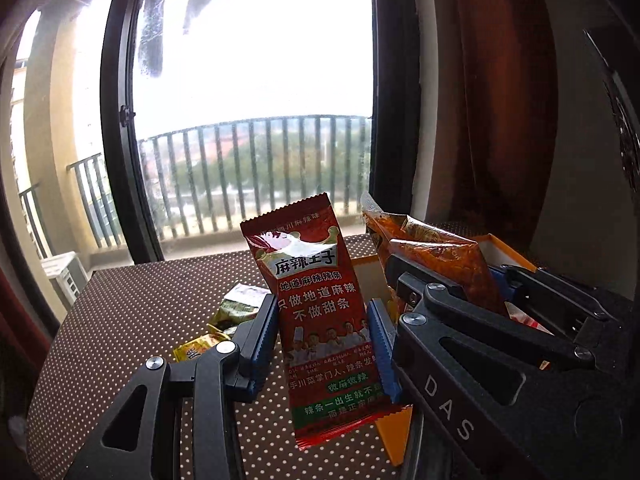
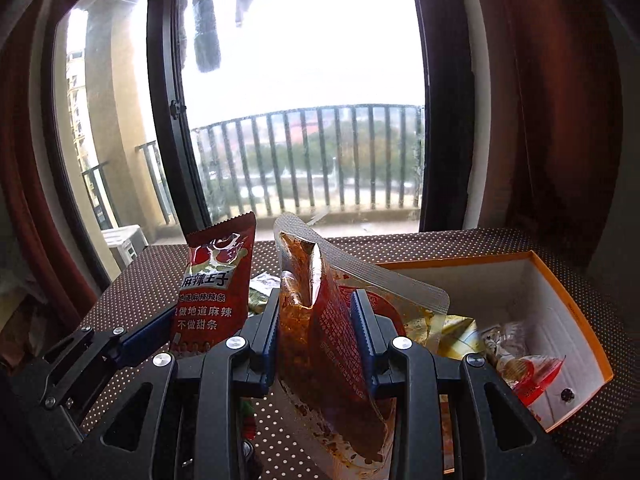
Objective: Organize snacks
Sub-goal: 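Carry both packets over the box and open both grippers to drop them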
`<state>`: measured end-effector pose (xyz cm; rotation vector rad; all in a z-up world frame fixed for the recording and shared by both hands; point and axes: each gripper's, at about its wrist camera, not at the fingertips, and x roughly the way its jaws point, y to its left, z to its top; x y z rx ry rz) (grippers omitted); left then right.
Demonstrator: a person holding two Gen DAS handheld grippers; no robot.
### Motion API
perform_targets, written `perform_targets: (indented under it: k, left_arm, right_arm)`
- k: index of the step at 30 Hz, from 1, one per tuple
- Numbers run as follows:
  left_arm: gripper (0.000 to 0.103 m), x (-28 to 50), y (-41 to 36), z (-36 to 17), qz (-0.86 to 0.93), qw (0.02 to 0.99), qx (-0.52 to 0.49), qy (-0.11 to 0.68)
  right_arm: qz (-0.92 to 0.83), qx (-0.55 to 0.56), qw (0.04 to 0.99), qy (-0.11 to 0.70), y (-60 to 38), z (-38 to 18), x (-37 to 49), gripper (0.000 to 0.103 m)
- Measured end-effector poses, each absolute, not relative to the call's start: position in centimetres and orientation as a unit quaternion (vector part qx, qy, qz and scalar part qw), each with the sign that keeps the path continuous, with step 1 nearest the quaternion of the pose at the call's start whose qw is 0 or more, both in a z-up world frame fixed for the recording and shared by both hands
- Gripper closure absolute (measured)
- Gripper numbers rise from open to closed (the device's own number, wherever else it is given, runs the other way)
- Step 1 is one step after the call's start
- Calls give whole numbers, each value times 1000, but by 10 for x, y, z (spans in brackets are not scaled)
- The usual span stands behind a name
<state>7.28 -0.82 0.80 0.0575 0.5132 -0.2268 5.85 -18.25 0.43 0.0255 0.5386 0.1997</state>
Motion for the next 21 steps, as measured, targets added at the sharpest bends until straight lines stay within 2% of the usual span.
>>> perform_targets:
  k: [8,21]
  left_arm:
    - [58,89,-45,11,-150,955,45,251]
    - [58,122,-102,-20,-216,929,75,291]
  right_arm:
    - [60,34,964,258,-225,4,63,67]
    - [-6,77,957,279,-295,-23,72,67]
